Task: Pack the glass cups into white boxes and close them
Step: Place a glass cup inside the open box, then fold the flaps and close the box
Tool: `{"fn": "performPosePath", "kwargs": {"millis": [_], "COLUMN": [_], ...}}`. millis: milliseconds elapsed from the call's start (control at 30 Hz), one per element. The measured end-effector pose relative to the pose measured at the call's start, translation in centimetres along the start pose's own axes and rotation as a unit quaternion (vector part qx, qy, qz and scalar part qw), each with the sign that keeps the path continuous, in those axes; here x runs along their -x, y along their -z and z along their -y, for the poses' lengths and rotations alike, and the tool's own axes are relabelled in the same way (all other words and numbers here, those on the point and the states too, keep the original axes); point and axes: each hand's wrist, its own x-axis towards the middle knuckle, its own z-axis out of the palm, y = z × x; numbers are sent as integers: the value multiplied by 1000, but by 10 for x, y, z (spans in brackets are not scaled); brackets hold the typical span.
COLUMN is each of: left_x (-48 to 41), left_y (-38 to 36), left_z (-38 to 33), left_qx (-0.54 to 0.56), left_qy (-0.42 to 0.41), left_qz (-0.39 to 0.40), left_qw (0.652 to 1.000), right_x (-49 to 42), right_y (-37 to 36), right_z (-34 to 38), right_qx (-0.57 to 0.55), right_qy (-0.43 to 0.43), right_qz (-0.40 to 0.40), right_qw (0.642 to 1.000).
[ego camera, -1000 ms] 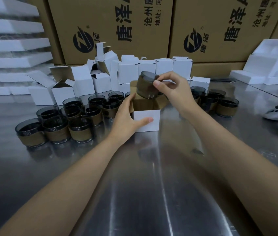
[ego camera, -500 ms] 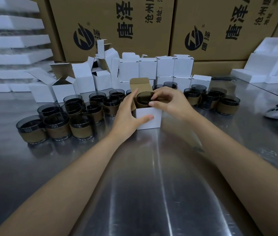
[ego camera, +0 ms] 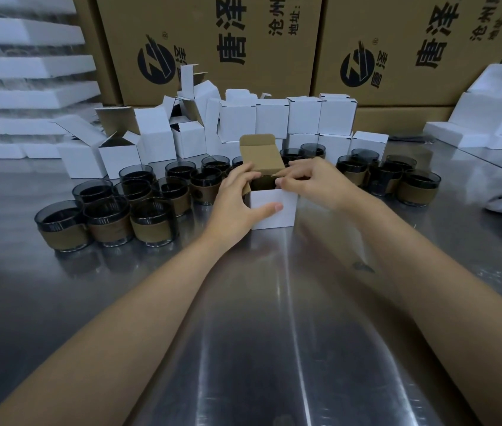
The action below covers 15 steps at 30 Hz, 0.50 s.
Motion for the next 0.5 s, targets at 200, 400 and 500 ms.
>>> {"fn": "performPosePath", "kwargs": {"millis": [200, 400, 500], "left_x": [0, -2, -3], "left_y": [1, 3, 4], "left_z": [-3, -1, -1], "left_qx": [75, 152, 181], "left_qy": [10, 53, 78], "left_qz": [-11, -194, -198], "left_qw": [997, 968, 960], "right_x": [9, 11, 13], "right_y": [-19, -36, -45], "right_z": [-8, -12, -5], "right_qx": [-255, -523, -482], "right_qy": [14, -168, -146], "right_qz": [-250, -215, -163], "right_qw": [934, 808, 848]}}
